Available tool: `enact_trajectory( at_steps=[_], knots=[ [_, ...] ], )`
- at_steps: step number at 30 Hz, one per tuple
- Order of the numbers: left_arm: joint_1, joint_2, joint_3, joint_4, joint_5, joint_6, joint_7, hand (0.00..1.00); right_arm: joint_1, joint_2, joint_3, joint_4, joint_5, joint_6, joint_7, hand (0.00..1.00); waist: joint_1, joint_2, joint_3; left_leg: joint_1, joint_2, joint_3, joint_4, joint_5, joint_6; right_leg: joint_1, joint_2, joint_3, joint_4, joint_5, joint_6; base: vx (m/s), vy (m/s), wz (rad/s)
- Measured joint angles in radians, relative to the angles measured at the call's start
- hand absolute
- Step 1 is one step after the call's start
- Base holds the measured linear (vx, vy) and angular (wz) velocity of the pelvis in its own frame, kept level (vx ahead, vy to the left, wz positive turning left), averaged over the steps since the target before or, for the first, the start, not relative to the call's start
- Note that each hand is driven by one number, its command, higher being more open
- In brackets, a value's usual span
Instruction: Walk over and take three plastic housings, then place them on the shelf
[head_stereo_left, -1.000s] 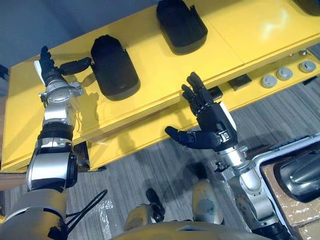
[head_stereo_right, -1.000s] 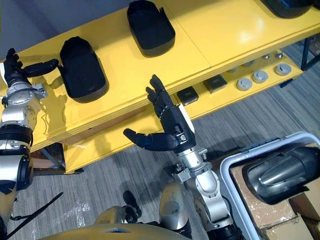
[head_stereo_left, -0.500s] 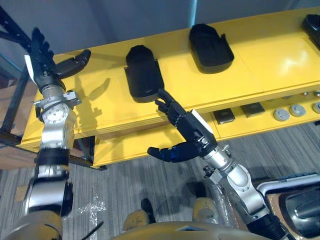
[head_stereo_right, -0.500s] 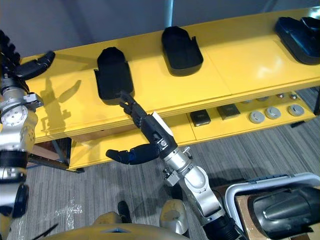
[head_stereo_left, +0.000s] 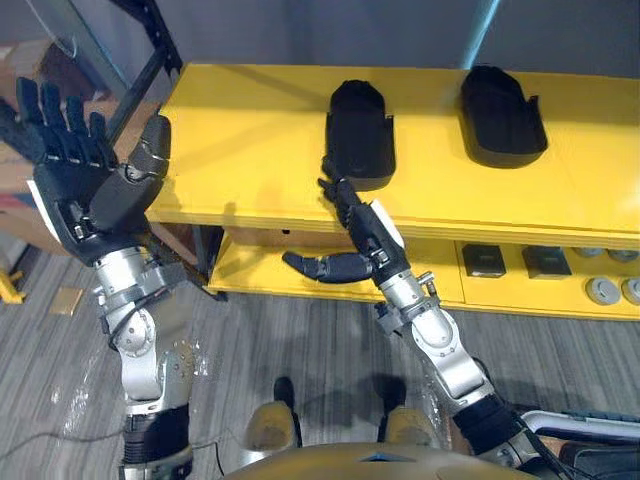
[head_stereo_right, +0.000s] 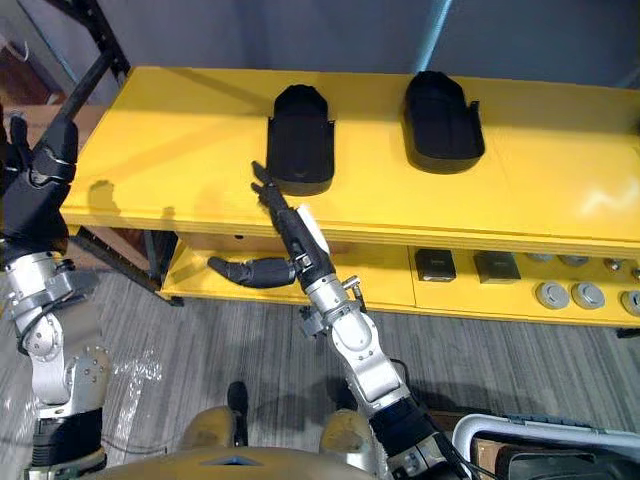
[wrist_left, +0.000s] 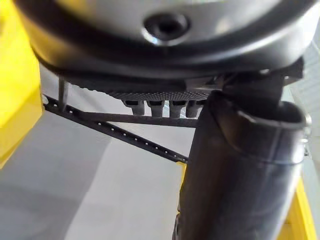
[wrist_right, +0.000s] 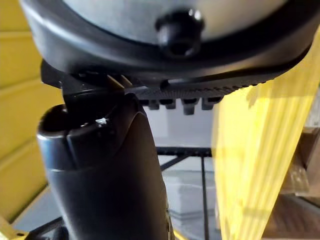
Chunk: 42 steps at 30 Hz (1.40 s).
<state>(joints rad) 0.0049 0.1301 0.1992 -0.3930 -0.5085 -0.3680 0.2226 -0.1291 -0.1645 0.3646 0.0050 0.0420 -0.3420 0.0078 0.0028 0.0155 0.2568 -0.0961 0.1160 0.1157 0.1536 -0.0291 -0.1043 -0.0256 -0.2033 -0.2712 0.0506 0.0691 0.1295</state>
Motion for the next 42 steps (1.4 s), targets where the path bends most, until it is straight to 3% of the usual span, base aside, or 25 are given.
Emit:
enact_trajectory(
  at_steps=[3, 12, 21, 27, 42],
  knots=[
    [0.020, -0.017, -0.006, -0.032, 0.000, 0.000, -0.017, 1.00, -0.037, 0.015, -0.031, 0.002, -0.036, 0.000, -0.055, 1.00, 0.020, -0.002, 0.027, -0.013, 0.000, -0.003, 0.010, 0.000, 0.000, -0.008, -0.001, -0.002, 0.003, 0.003, -0.002, -0.03, 0.009, 0.06],
    [0.064, -0.055, -0.006, -0.050, -0.039, 0.000, -0.061, 1.00, -0.092, 0.023, -0.118, 0.024, -0.072, 0.000, -0.127, 1.00, 0.027, -0.006, 0.091, -0.040, 0.000, -0.025, 0.037, -0.006, 0.006, -0.007, 0.000, -0.026, 0.007, 0.004, -0.001, 0.01, 0.000, 0.06],
    [0.078, -0.075, -0.005, -0.050, -0.047, 0.001, -0.083, 1.00, -0.119, 0.026, -0.150, -0.007, -0.070, -0.004, -0.120, 1.00, 0.027, -0.009, 0.141, -0.042, 0.003, -0.016, 0.053, -0.023, 0.007, -0.015, -0.003, -0.020, 0.022, -0.005, -0.011, 0.00, 0.003, -0.02],
    [0.077, -0.083, -0.015, -0.050, -0.072, 0.005, -0.083, 1.00, -0.121, 0.037, -0.161, -0.037, -0.046, -0.007, -0.062, 1.00, 0.024, -0.013, 0.156, -0.058, 0.005, -0.007, 0.065, -0.023, 0.008, -0.046, -0.003, 0.000, 0.043, -0.008, -0.015, 0.00, 0.001, -0.06],
    [0.048, -0.085, -0.067, -0.050, -0.078, 0.023, -0.083, 1.00, -0.247, 0.064, -0.158, 0.025, -0.027, -0.019, -0.065, 1.00, 0.028, 0.002, 0.204, -0.072, 0.008, -0.013, 0.067, -0.016, 0.007, -0.069, -0.005, -0.005, 0.073, -0.016, -0.019, -0.02, -0.004, 0.00]
  ],
)
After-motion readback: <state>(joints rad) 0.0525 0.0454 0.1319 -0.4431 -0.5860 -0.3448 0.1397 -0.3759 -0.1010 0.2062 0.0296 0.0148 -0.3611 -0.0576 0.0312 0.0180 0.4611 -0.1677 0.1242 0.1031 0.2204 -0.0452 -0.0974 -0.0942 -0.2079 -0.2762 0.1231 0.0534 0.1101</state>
